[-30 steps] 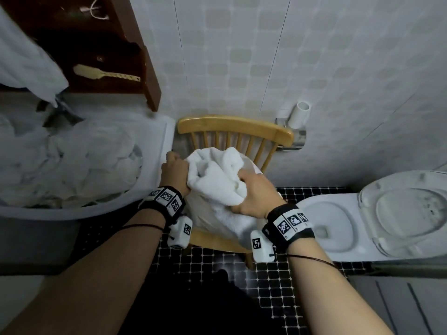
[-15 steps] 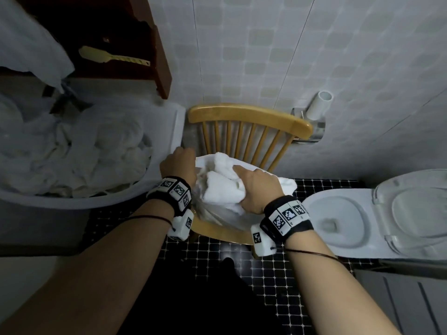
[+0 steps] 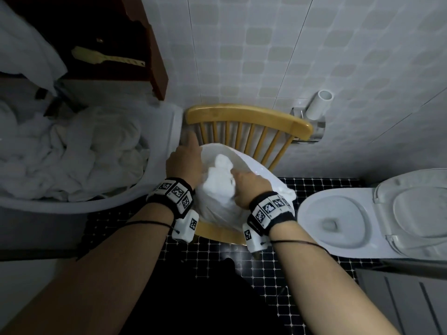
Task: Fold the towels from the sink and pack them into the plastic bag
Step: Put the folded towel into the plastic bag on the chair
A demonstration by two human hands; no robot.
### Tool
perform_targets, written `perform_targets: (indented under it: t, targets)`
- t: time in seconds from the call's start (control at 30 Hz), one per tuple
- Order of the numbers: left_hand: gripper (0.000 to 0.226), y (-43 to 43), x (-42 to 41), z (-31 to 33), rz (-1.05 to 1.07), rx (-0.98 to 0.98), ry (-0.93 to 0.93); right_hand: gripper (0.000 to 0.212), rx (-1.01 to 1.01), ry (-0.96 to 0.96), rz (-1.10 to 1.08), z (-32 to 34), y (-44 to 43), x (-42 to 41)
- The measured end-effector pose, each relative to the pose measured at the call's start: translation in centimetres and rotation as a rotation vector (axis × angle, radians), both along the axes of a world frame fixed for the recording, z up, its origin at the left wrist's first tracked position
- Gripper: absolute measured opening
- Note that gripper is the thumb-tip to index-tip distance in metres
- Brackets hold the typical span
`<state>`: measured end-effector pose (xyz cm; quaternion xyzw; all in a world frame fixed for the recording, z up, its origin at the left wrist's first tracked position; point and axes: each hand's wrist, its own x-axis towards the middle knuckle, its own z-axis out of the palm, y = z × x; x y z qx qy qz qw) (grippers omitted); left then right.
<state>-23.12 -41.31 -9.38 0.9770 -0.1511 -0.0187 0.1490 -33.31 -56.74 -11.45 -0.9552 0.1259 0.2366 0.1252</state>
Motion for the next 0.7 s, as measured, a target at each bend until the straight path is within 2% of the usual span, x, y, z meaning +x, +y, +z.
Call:
perform_targets:
  t: [0.1, 0.17, 0.27, 0.37, 0.4, 0.43, 0.57, 0.63, 0.7]
  targets:
    - [0.005, 0.0, -0.4, 0.0, -0.063, -0.068, 0.075, 0.071, -0.147, -0.043, -0.122, -1.6, 0.2, 1.3]
    - [0.005, -0.2, -0.5, 0.1, -0.111, -0.088, 0.088, 0.072, -0.229, -0.067, -0.049, -2.7, 1.4, 1.7]
    - [0.008, -0.4, -0.6, 0.5, -0.138, -0.046, 0.05, 0.065, -0.075, -0.053, 0.15, -4.0, 2.7, 2.0]
    - [0.006, 0.1, -0.6, 0.5, -0.135, 0.016, 0.029, 0.07, 0.194, 0.157, 0.273, -5.1, 1.4, 4.2]
    - [0.002, 0.4, -0.7, 0.2, -0.133, 0.018, 0.03, 0.075, 0.232, 0.227, 0.297, -5.7, 0.9, 4.9]
    - [0.008, 0.6, -0.8, -0.2, -0.124, 0.02, 0.021, 0.078, 0.22, 0.236, 0.302, -6.5, 0.6, 5.3]
    - [0.024, 1.2, -0.3, -1.0, -0.097, 0.04, 0.036, 0.066, -0.076, -0.035, 0.074, -9.4, -1.1, 5.3]
    - [0.021, 1.1, 0.2, -1.0, -0.09, 0.019, 0.034, 0.049, -0.056, -0.022, -0.009, -10.3, -1.3, 4.6]
    - [0.02, 0.5, 0.4, -1.0, -0.089, 0.007, 0.023, 0.04, 0.014, 0.096, -0.028, -11.7, -1.4, 3.8]
